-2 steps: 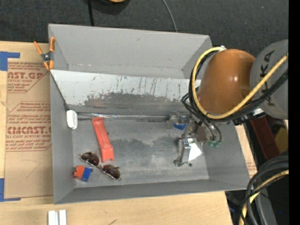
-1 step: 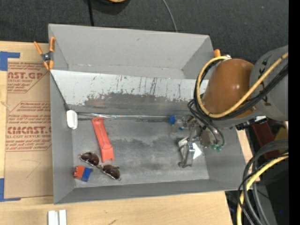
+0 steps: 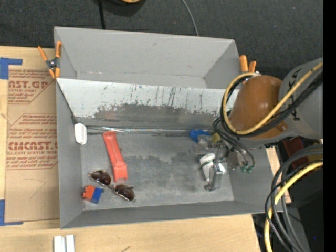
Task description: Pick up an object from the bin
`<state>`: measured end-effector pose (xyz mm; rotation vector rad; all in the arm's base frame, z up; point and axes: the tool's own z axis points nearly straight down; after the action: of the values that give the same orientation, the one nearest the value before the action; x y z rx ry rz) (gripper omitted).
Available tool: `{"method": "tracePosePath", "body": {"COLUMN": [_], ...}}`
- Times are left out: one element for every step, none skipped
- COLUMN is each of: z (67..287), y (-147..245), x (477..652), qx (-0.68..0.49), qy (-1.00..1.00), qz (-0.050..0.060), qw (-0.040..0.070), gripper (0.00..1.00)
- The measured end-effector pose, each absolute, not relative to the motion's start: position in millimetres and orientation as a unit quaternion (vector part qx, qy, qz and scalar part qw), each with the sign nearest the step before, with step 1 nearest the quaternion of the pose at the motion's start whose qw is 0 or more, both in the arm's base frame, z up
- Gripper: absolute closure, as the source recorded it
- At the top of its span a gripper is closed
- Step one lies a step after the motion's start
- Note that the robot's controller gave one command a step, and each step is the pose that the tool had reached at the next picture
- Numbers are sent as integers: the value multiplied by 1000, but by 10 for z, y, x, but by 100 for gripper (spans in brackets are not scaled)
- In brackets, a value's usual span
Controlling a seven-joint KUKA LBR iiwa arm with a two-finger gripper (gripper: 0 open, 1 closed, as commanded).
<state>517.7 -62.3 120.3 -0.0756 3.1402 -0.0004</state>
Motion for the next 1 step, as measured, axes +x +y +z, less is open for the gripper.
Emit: {"method": "tracePosePath", "body": {"z": [1053], "y": [-717], "x": [5102], "qx": [-9], "qy": [1000], "qz": [1], "qw": [-1], "gripper": [0]}}
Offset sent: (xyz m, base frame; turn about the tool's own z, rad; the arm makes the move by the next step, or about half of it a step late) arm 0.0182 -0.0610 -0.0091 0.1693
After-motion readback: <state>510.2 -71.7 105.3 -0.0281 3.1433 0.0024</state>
